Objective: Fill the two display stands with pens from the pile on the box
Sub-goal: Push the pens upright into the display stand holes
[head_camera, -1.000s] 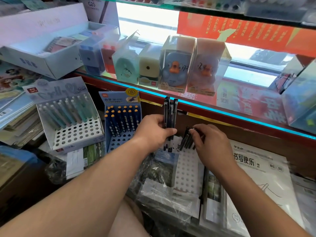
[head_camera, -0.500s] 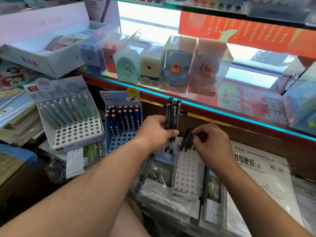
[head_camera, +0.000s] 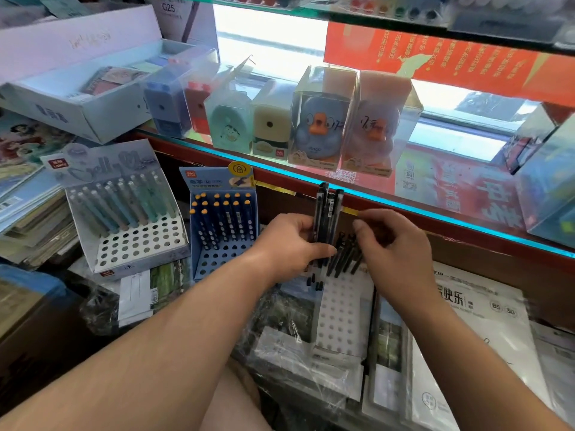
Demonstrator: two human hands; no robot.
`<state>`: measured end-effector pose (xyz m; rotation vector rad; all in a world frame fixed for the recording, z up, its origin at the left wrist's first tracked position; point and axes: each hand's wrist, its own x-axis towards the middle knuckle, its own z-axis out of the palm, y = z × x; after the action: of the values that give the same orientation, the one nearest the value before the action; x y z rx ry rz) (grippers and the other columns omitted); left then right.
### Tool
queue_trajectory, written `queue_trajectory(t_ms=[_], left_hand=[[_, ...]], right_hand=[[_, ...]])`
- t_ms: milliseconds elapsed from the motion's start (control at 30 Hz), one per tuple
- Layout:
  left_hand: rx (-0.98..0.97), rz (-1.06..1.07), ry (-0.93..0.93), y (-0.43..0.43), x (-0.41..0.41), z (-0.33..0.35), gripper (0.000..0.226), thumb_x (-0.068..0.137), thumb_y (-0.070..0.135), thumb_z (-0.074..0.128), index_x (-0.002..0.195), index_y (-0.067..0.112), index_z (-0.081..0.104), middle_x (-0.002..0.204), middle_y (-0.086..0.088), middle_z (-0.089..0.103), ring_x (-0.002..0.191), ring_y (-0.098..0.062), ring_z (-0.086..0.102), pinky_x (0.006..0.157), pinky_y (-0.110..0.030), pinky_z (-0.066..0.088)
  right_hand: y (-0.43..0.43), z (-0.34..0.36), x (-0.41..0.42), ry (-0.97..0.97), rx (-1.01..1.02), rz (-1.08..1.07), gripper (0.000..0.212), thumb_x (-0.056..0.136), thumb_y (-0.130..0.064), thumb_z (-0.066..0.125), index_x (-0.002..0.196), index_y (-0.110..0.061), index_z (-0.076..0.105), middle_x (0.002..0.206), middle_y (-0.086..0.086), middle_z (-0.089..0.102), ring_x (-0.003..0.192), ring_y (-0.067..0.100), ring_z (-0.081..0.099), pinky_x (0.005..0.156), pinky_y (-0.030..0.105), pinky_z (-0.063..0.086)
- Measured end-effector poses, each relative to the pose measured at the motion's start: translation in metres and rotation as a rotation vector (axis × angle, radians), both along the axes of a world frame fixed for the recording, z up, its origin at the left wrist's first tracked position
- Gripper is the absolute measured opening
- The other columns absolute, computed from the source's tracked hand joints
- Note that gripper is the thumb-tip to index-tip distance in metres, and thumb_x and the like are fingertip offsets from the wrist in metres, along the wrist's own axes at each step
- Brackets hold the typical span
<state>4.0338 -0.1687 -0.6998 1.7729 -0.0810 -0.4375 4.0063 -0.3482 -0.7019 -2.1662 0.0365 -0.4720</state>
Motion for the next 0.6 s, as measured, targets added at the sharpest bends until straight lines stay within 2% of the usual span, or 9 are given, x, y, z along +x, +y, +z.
queue_trajectory(t_ms=[67,133,233,333,400,500,533,600], left_hand=[[0.000,-0.063,-0.017,-0.004,-0.004,0.004,0.020,0.087,0.005,0.078,0.103,0.017,0.076,0.093,0.001,0.080,0.089,-0.015,0.077,0.089,-0.037,0.061],[0.002,-0.118,-0.041,-0.008,-0.007,0.006,0.021,0.088,0.003,0.076,0.099,0.020,0.076,0.092,0.002,0.080,0.090,-0.013,0.076,0.087,-0.033,0.061],[0.014,-0.149,-0.047,-0.012,-0.010,0.007,0.020,0.088,0.002,0.076,0.100,0.019,0.076,0.093,0.001,0.080,0.091,-0.013,0.076,0.084,-0.028,0.060],[0.059,-0.071,-0.051,-0.009,-0.007,0.005,0.015,0.087,0.008,0.079,0.097,0.018,0.075,0.093,-0.002,0.079,0.090,-0.019,0.076,0.087,-0.037,0.062],[0.119,-0.004,-0.058,-0.003,-0.004,0.004,0.015,0.086,0.015,0.081,0.096,0.023,0.074,0.091,-0.001,0.078,0.086,-0.017,0.075,0.079,-0.033,0.061],[0.141,0.053,-0.053,0.003,-0.003,0.004,0.015,0.088,0.017,0.080,0.100,0.022,0.072,0.089,-0.004,0.077,0.074,-0.010,0.073,0.060,-0.019,0.051],[0.139,0.063,-0.049,0.003,-0.002,0.004,0.015,0.089,0.016,0.079,0.100,0.021,0.072,0.090,-0.005,0.077,0.072,-0.009,0.073,0.056,-0.016,0.049],[0.152,0.063,-0.049,0.001,-0.002,0.003,0.014,0.089,0.016,0.080,0.099,0.022,0.072,0.089,-0.005,0.077,0.067,-0.006,0.070,0.053,-0.014,0.047]], right_hand=[[0.002,0.012,0.001,-0.001,0.182,0.038,0.017,0.094,-0.027,0.072,0.110,-0.023,0.073,0.089,-0.011,0.070,0.081,0.002,0.066,0.072,0.014,0.053],[0.002,0.021,0.004,0.018,0.237,0.075,0.018,0.092,-0.029,0.074,0.109,-0.024,0.074,0.086,-0.006,0.072,0.078,0.006,0.068,0.071,0.019,0.057],[-0.003,0.024,0.008,0.055,0.259,0.082,0.010,0.090,-0.030,0.076,0.099,-0.026,0.076,0.084,-0.002,0.074,0.078,0.014,0.071,0.075,0.038,0.063],[-0.013,0.026,0.006,0.030,0.411,0.046,0.004,0.091,-0.026,0.076,0.094,-0.028,0.077,0.082,0.005,0.074,0.078,0.035,0.073,0.067,0.056,0.062],[-0.022,0.025,0.004,0.010,0.451,0.000,0.005,0.093,-0.023,0.074,0.095,-0.028,0.076,0.083,0.006,0.074,0.078,0.034,0.073,0.065,0.048,0.064],[-0.036,0.013,0.001,0.002,0.115,-0.033,0.012,0.093,-0.028,0.074,0.104,-0.032,0.075,0.094,-0.008,0.072,0.087,0.016,0.071,0.082,0.037,0.062],[-0.037,0.008,-0.001,0.017,0.009,-0.032,0.016,0.093,-0.029,0.073,0.109,-0.031,0.074,0.100,-0.012,0.069,0.093,0.011,0.068,0.088,0.033,0.059],[-0.036,-0.001,-0.005,0.037,-0.116,-0.033,0.025,0.093,-0.028,0.072,0.118,-0.026,0.073,0.103,-0.017,0.063,0.097,0.004,0.062,0.089,0.019,0.050]])
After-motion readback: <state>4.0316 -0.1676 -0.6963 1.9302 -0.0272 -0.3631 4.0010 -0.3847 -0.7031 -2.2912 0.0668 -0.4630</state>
